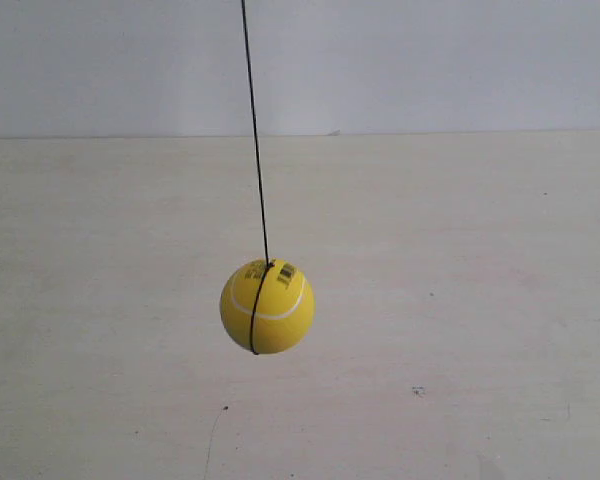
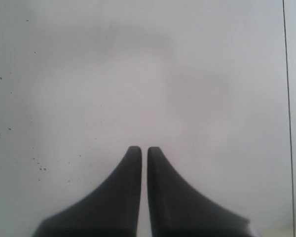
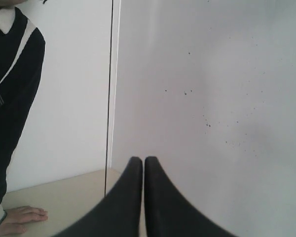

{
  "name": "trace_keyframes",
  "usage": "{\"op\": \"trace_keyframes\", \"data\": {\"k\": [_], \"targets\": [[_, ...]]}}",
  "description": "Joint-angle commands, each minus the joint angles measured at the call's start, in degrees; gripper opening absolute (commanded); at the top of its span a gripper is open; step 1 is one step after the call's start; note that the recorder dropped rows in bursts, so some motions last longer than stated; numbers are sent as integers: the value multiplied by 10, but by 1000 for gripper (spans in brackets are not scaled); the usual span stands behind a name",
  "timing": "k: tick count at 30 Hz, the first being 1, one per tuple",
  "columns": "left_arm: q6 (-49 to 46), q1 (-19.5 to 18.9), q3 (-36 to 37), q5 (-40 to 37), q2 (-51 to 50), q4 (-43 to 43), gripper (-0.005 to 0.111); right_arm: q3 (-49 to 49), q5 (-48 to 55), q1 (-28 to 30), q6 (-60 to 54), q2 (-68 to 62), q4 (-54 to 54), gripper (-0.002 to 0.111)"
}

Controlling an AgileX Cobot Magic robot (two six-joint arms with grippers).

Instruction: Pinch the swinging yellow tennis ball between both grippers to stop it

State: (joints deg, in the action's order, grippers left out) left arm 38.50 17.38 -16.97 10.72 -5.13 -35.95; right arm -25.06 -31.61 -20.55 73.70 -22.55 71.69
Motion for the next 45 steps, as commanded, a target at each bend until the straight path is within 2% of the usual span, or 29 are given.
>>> {"op": "trace_keyframes", "data": {"k": [1,7,11,15,17,22,25,29,34,45], "targets": [[5,5,3,-5,3,6,5,-3,1,0,-1,1,3,0],[-17,4,3,-8,3,6,5,-3,0,0,-1,1,3,0],[-67,-27,4,-28,7,92,5,-3,-6,0,-1,1,3,0],[-175,-71,4,-48,7,237,5,-3,-7,0,-1,1,3,0],[-223,-86,4,-54,7,275,5,-3,-7,0,-1,1,3,0],[-247,-119,4,-74,7,285,5,-3,-7,0,-1,1,3,0],[-285,-138,10,-78,11,320,5,-3,-7,0,-1,1,3,0],[-301,-168,43,-75,51,328,5,-3,-7,0,-1,1,3,0],[-324,-205,71,-74,51,353,5,-3,-6,0,-1,1,-2,0],[-366,-218,133,-73,51,353,5,-3,-5,0,-1,1,-2,0]]}}
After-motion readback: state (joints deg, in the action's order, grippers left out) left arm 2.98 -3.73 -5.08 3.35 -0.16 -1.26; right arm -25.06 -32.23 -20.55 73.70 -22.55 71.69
